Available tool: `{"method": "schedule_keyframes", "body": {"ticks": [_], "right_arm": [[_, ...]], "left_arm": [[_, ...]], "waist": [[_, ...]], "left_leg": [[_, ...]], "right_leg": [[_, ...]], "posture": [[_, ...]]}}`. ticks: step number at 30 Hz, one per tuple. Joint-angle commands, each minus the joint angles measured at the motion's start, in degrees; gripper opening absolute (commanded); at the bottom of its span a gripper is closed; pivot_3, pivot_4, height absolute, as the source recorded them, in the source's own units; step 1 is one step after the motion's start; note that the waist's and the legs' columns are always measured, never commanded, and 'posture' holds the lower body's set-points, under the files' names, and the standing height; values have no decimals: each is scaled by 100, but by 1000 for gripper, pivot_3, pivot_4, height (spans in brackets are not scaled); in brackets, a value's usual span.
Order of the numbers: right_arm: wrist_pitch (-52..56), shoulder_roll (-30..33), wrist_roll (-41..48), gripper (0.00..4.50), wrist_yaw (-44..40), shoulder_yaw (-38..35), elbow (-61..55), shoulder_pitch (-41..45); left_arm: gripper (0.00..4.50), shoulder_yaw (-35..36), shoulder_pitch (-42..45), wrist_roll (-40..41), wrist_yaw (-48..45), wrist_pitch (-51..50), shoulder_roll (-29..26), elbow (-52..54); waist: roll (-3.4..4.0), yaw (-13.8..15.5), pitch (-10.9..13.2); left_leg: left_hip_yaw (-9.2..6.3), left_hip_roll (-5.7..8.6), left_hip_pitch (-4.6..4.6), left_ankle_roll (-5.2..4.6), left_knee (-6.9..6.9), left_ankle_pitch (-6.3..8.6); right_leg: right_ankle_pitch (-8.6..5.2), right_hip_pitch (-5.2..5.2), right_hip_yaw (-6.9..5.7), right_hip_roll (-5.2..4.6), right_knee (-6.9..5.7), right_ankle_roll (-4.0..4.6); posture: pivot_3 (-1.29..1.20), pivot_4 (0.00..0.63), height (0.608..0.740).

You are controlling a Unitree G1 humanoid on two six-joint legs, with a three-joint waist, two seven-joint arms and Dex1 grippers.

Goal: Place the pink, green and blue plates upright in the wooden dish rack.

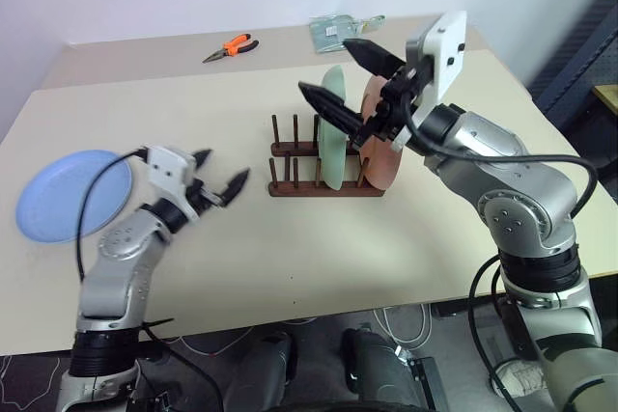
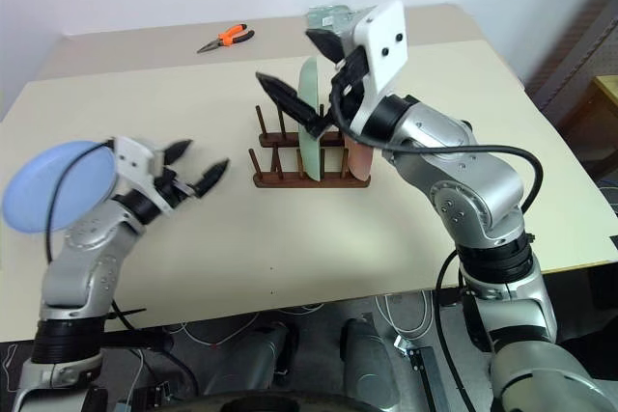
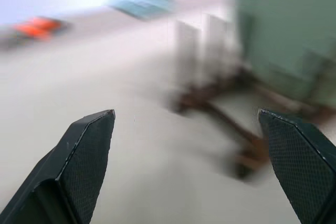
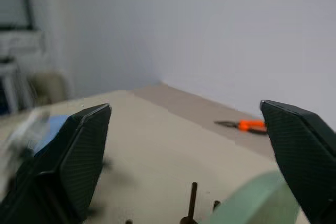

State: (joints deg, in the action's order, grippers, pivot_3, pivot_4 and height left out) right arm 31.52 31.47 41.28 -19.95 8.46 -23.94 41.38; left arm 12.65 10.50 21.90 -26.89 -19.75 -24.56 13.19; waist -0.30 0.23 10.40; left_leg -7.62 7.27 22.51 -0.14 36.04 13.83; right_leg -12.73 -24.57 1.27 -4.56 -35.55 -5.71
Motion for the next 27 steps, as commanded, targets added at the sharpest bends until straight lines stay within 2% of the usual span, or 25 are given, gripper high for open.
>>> {"method": "schedule_keyframes", "body": {"ticks": [1, 5, 9, 14, 18, 21, 24, 27], "right_arm": [[-736, 312, -1001, 4452, -1145, 577, -204, 200], [-1633, 278, -2041, 4452, -1856, 1128, 81, 178], [-2003, 59, -2541, 4452, -2124, 1282, 374, 111], [-2222, -193, -2816, 4452, -2335, 1282, 530, -11], [-2319, -348, -2946, 4452, -2451, 1255, 582, -160], [-2355, -444, -3059, 4500, -2461, 1204, 606, -225], [-2354, -518, -3139, 4500, -2431, 1143, 635, -264], [-2202, -511, -3160, 4500, -2468, 1082, 708, -289]], "left_arm": [[4500, 950, 289, -307, 1426, -52, 111, -302], [4500, 2091, 627, -784, 3491, -566, 232, -664], [4500, 3065, 767, -809, 4707, -1045, 339, -743], [4500, 3694, 827, -156, 4990, -1749, 597, -539], [4500, 4576, 1119, 1094, 5455, -2410, 1225, -417], [3670, 4836, 1274, 1698, 5580, -2569, 1382, -488], [2239, 4850, 1372, 2121, 5629, -2677, 1363, -605], [614, 4722, 1415, 2351, 5664, -2691, 1287, -683]], "waist": [[-3, 8, 0], [-12, 0, -1], [-24, 28, -4], [-48, 68, -10], [-70, 59, -20], [-85, 45, -21], [-85, 39, -22], [-87, 44, -23]], "left_leg": [[0, 1, 0, 0, 2, 0], [0, -1, 0, 2, 3, 0], [0, 1, 0, 19, 6, -10], [-3, 2, -1, 23, 10, -11], [-8, 6, -1, 22, 19, -10], [-10, 3, -1, 27, 17, -12], [-9, 3, -4, 36, 14, -17], [-9, 3, -4, 40, 15, -19]], "right_leg": [[0, 1, 0, -1, 0, 0], [1, -1, -1, 2, -1, -2], [3, 1, -2, 1, 0, -5], [4, 5, -7, 1, 0, -6], [7, 13, -14, -2, 2, -10], [7, 8, -14, 1, -4, -10], [7, 6, -13, 1, -13, -10], [7, 6, -12, 2, -13, -9]], "posture": [[0, 150, 740], [0, 150, 740], [0, 150, 740], [0, 150, 740], [0, 150, 740], [0, 150, 740], [0, 150, 740], [0, 150, 740]]}}
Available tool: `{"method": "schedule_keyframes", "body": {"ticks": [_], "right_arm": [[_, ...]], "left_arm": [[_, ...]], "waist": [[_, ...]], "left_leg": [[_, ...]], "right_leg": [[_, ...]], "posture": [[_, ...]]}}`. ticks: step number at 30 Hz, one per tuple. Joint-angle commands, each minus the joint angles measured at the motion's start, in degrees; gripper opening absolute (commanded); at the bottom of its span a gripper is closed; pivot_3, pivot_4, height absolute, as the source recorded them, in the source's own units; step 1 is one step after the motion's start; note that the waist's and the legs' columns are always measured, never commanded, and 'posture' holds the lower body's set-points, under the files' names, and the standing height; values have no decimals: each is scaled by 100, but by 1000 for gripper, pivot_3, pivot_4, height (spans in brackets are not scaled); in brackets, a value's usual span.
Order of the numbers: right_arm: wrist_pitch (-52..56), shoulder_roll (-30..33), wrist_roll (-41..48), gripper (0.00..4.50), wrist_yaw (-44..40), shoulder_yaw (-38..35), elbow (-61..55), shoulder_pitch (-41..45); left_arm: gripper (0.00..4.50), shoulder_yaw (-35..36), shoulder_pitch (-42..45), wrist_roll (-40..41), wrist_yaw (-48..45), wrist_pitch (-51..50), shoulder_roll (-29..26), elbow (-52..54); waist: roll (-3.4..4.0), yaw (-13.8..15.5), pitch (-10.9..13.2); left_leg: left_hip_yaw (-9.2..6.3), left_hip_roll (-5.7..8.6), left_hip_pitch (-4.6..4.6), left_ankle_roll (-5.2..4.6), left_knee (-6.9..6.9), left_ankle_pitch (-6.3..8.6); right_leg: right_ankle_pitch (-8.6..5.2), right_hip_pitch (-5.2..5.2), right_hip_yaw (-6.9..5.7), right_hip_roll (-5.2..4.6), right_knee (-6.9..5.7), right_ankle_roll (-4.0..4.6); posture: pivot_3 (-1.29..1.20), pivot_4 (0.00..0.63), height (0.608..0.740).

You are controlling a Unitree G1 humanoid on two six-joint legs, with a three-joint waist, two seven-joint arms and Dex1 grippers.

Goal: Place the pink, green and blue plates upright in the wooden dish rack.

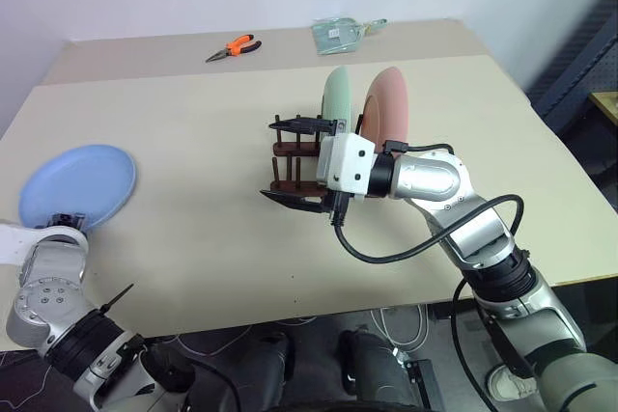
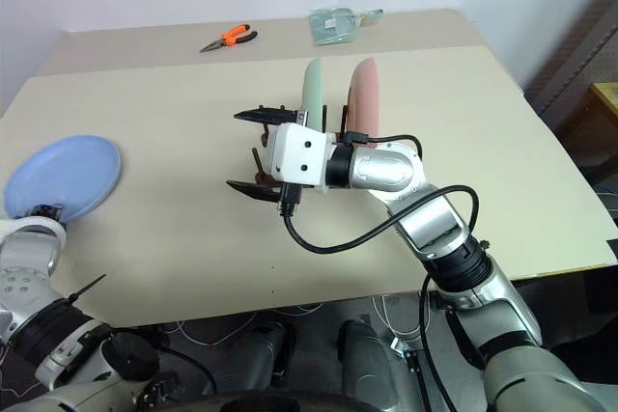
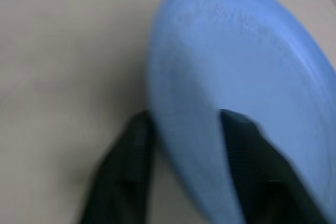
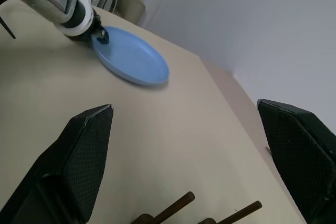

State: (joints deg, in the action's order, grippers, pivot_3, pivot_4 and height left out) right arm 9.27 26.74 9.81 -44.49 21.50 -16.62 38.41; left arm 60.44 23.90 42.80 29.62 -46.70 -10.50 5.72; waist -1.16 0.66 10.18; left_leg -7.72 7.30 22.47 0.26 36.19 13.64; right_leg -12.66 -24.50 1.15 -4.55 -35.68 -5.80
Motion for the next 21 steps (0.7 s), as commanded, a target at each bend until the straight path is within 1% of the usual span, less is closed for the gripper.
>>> {"method": "schedule_keyframes", "body": {"ticks": [1, 4, 6, 8, 12, 17, 21], "right_arm": [[62, -33, -33, 4500, -6, -242, 6, 10], [117, -48, -95, 4500, 50, -294, 89, 56], [-12, -58, -287, 4500, 135, -299, 157, 127], [-164, -89, -481, 4500, 193, -285, 225, 196], [-780, -135, -1280, 4500, 381, -92, 684, 645], [-1435, -170, -2231, 4500, 680, 116, 1524, 1246], [-1947, -257, -2889, 4500, 1004, 249, 2300, 1741]], "left_arm": [[81, -213, 40, 246, -85, 12, -181, 99], [29, -841, -22, 105, -581, 159, -400, 311], [29, -1409, 127, 78, -1090, 387, -519, 627], [29, -1834, 257, 68, -1354, 467, -593, 847], [29, -3016, 914, 84, -1731, 229, -723, 1337], [29, -3369, 1446, 419, -1621, 88, -523, 1509], [29, -3438, 1682, 687, -1444, -31, -414, 1554]], "waist": [[-3, 1, -1], [-3, 4, -1], [-9, 16, 1], [-16, 14, 3], [-19, 3, 7], [-19, -113, 6], [-21, -157, 10]], "left_leg": [[0, 0, 0, 1, 0, 0], [1, 1, 0, 2, 0, -1], [1, 1, 0, 3, 0, -2], [1, 2, 1, 5, 1, -3], [3, 2, 2, 10, 1, -6], [13, 1, -4, 19, -9, -11], [17, -2, -3, 32, -12, -19]], "right_leg": [[0, 0, 0, 0, 0, 0], [0, 1, 1, 0, 0, 1], [0, 1, 2, 0, 0, 1], [1, 2, 1, 0, 1, 3], [2, -1, 2, 0, -2, 4], [3, -8, 13, 2, -5, 5], [2, -25, 18, 4, -32, 6]], "posture": [[0, 150, 740], [0, 150, 740], [0, 150, 740], [0, 150, 740], [0, 150, 740], [0, 150, 740], [0, 150, 740]]}}
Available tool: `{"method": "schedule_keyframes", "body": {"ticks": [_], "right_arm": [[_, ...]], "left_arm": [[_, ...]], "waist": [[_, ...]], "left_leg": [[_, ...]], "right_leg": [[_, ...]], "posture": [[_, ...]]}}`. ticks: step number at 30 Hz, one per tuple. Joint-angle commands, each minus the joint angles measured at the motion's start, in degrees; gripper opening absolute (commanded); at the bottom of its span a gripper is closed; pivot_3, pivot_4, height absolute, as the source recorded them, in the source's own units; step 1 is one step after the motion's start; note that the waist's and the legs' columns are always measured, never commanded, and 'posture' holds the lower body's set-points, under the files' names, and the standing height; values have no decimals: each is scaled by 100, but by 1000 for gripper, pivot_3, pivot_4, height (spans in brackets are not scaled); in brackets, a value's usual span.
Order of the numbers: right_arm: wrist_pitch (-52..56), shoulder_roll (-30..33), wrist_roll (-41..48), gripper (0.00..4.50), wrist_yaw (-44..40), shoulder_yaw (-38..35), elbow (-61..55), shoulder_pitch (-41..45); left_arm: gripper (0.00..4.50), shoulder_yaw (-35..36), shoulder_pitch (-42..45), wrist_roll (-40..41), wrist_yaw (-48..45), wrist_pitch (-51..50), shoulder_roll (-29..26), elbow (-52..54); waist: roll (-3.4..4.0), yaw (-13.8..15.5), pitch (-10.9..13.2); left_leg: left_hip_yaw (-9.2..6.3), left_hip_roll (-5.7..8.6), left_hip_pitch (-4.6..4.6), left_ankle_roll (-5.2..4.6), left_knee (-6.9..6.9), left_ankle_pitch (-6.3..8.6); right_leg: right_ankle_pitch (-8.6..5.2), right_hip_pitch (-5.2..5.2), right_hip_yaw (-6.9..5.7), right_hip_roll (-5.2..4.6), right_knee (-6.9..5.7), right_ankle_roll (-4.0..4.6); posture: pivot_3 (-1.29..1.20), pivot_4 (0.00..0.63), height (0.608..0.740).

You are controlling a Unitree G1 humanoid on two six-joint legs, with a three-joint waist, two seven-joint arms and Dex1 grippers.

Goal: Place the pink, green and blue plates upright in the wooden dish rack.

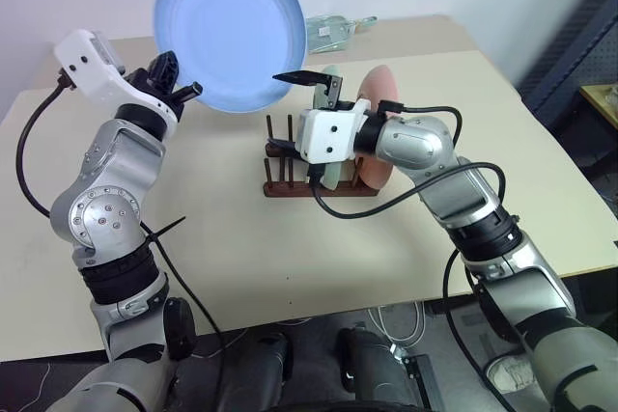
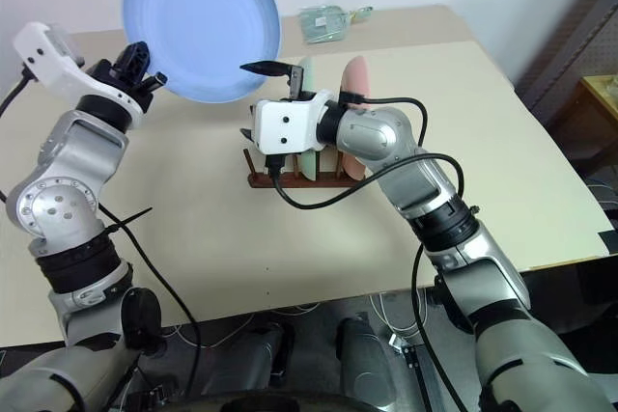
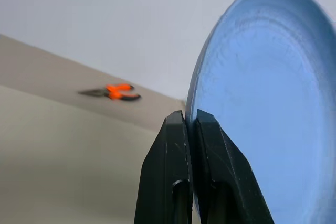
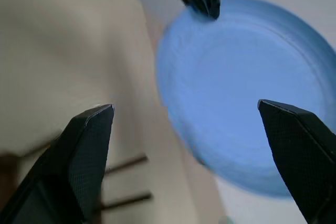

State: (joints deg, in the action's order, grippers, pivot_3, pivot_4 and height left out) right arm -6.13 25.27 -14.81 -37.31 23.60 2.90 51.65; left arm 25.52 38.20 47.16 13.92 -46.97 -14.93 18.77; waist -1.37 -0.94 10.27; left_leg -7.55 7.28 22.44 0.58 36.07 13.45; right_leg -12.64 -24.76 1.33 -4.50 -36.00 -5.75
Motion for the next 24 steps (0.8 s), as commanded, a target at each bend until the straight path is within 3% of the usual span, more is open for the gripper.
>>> {"method": "schedule_keyframes", "body": {"ticks": [1, 5, 7, 8, 15, 18, 22, 24], "right_arm": [[-502, -138, -548, 4500, 364, 60, 531, 539], [-932, -147, -1107, 4500, 542, 228, 1144, 893], [-1014, -187, -1215, 3934, 574, 240, 1352, 1012], [-1027, -220, -1226, 3596, 571, 223, 1415, 1055], [-1114, -375, -1338, 71, 574, 192, 1337, 1015], [-1105, -394, -1373, 0, 561, 169, 1279, 946], [-1061, -395, -1364, 0, 565, 120, 1182, 858], [-1018, -404, -1319, 0, 573, 68, 1103, 794]], "left_arm": [[29, 54, 284, 308, 170, -22, 59, 249], [29, 7, 289, 468, 230, -72, 68, 288], [0, 22, 262, 543, 263, -72, 81, 314], [0, 16, 233, 554, 273, -86, 63, 336], [0, 74, 112, 726, 330, 23, 118, 361], [967, 246, 167, 902, 349, 265, 175, 365], [2917, 540, 229, 861, 309, 755, -1, 288], [2917, 690, 150, 586, 248, 991, -293, 161]], "waist": [[0, 7, 1], [0, 20, 1], [-1, 24, 1], [-1, 25, 2], [-1, 20, 2], [-1, 25, 3], [-1, 21, 4], [-1, 12, 4]], "left_leg": [[0, -1, 0, 3, 0, -2], [0, -1, 0, 5, 2, -3], [-1, -1, 0, 6, 2, -3], [-1, -1, 0, 6, 2, -3], [-1, -1, 1, 7, 2, -4], [-2, -1, 1, 7, 3, -4], [-2, -1, 1, 8, 3, -4], [-2, -2, 1, 9, 1, -6]], "right_leg": [[0, -1, 0, 1, -3, 1], [0, -1, 0, 2, -6, 2], [0, -1, 0, 2, -5, 1], [0, 0, 0, 2, -5, 2], [0, -1, 1, 5, -6, 2], [0, -1, 2, 5, -6, 2], [0, -1, 2, 5, -5, 2], [0, -2, 2, 6, -6, 2]], "posture": [[0, 150, 740], [0, 150, 740], [0, 150, 740], [0, 150, 740], [0, 150, 740], [0, 150, 740], [0, 150, 740], [0, 150, 740]]}}
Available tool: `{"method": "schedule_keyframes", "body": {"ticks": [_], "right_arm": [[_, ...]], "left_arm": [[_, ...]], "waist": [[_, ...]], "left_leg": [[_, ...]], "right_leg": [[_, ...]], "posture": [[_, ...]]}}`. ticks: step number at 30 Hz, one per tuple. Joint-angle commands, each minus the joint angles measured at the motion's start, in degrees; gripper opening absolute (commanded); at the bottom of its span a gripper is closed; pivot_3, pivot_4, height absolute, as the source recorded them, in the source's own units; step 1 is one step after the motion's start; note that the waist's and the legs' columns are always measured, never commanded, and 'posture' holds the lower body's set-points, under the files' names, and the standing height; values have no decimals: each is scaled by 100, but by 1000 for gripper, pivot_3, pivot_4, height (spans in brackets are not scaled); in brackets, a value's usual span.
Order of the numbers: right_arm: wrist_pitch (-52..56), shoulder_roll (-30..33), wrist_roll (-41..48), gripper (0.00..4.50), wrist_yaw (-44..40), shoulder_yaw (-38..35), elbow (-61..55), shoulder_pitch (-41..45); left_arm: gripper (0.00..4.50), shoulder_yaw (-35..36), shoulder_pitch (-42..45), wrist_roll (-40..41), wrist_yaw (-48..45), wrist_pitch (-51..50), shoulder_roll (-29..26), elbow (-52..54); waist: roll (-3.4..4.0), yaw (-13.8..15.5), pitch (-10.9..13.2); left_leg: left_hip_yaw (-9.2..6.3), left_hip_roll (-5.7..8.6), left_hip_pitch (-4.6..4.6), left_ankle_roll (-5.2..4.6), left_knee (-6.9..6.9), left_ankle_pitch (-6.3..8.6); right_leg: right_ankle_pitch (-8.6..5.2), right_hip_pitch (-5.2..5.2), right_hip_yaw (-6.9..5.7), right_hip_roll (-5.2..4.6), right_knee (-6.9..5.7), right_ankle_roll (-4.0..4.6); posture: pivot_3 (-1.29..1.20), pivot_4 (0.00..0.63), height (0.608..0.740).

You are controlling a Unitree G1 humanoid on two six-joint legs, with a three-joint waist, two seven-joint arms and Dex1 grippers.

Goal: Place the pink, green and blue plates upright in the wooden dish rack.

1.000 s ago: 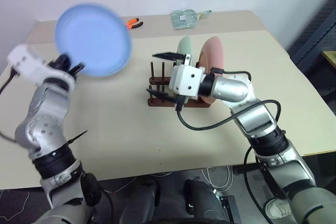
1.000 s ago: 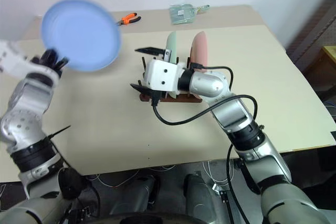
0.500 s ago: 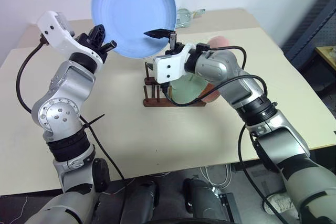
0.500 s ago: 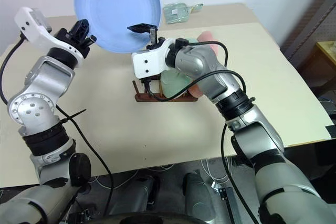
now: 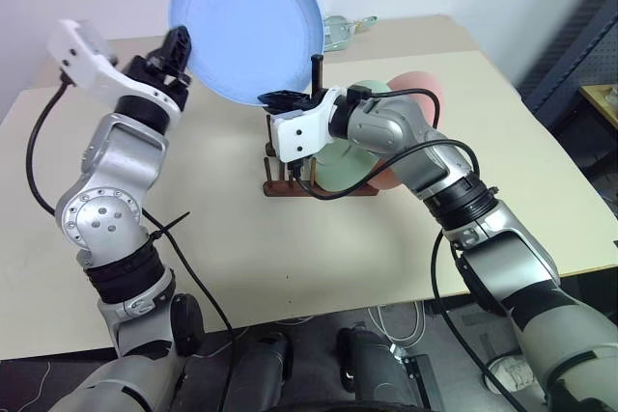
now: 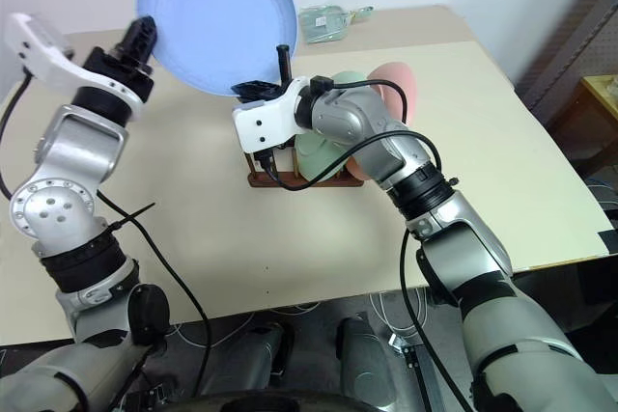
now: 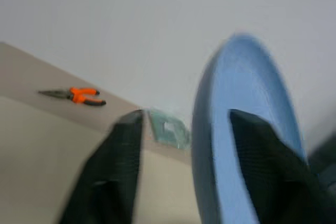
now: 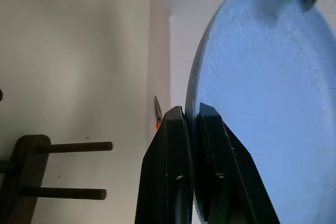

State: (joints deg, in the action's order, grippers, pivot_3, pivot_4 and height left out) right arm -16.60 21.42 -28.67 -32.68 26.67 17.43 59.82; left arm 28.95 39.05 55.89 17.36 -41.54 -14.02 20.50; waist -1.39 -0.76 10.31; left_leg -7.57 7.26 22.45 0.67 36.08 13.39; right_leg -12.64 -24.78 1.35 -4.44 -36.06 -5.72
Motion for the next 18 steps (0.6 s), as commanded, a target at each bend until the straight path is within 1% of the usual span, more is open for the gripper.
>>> {"method": "schedule_keyframes", "body": {"ticks": [1, 3, 5, 6, 8, 9, 11, 13, 16, 18], "right_arm": [[48, -29, 101, 0, 111, -272, -388, -55], [163, -116, 397, 0, 113, -471, -559, -186], [260, -188, 616, 0, 107, -610, -663, -266], [363, -302, 1001, 0, 42, -794, -870, -349], [815, -607, 2115, 0, -204, -1227, -1510, -580], [1137, -752, 2654, 0, -317, -1424, -1837, -692], [1969, -996, 3758, 0, -493, -1745, -2499, -910], [2925, -1169, 4801, 0, -484, -2031, -3120, -1124], [4250, -1428, 6320, 0, -23, -2403, -3945, -1515], [4848, -1658, 6996, 0, 481, -2603, -4197, -1726]], "left_arm": [[2917, 368, -31, -437, -158, 511, -553, -67], [2917, 422, -534, -926, -519, 728, -1016, -202], [2917, 425, -843, -1180, -751, 900, -1256, -315], [2917, 306, -1248, -1472, -1007, 1018, -1420, -379], [2917, -134, -2142, -2151, -1594, 1342, -1678, -442], [2917, -297, -2461, -2345, -1804, 1483, -1702, -428], [2917, -515, -2862, -2515, -2018, 1692, -1552, -388], [2917, -758, -3169, -2719, -2209, 1902, -1390, -341], [2917, -1307, -3601, -3196, -2460, 2209, -1163, -371], [2917, -1489, -3709, -3306, -2558, 2324, -983, -433]], "waist": [[0, -16, 0], [3, -29, 0], [4, -20, 0], [4, -9, 0], [6, -12, 1], [9, -10, 3], [9, 22, 3], [8, 58, 3], [10, 90, 2], [15, 100, 2]], "left_leg": [[0, 0, 0, 2, -1, -1], [1, -1, 0, 3, -3, -2], [6, -1, -2, 3, -11, -2], [6, -1, -2, 3, -11, -2], [4, -2, -1, 2, -10, -2], [5, -2, 0, 1, -13, -1], [3, -2, 1, -2, -14, 1], [-11, -2, 4, -35, -8, 21], [-16, -1, -2, -45, -7, 28], [-14, -1, -3, -45, -9, 28]], "right_leg": [[0, -2, 1, 1, -1, 0], [1, -4, 3, 3, -2, 2], [0, -7, 9, 4, -2, 3], [0, -9, 9, 4, -2, 3], [0, -7, 8, 8, -1, 4], [0, -8, 11, 3, 0, 4], [0, -7, 10, 2, 1, 5], [0, 0, 5, 0, 3, 6], [3, 10, 2, -2, 7, 13], [4, 7, 3, -4, 5, 17]], "posture": [[0, 150, 740], [0, 150, 740], [0, 150, 740], [0, 150, 740], [0, 150, 740], [0, 150, 740], [0, 150, 740], [0, 150, 740], [0, 150, 740], [0, 150, 740]]}}
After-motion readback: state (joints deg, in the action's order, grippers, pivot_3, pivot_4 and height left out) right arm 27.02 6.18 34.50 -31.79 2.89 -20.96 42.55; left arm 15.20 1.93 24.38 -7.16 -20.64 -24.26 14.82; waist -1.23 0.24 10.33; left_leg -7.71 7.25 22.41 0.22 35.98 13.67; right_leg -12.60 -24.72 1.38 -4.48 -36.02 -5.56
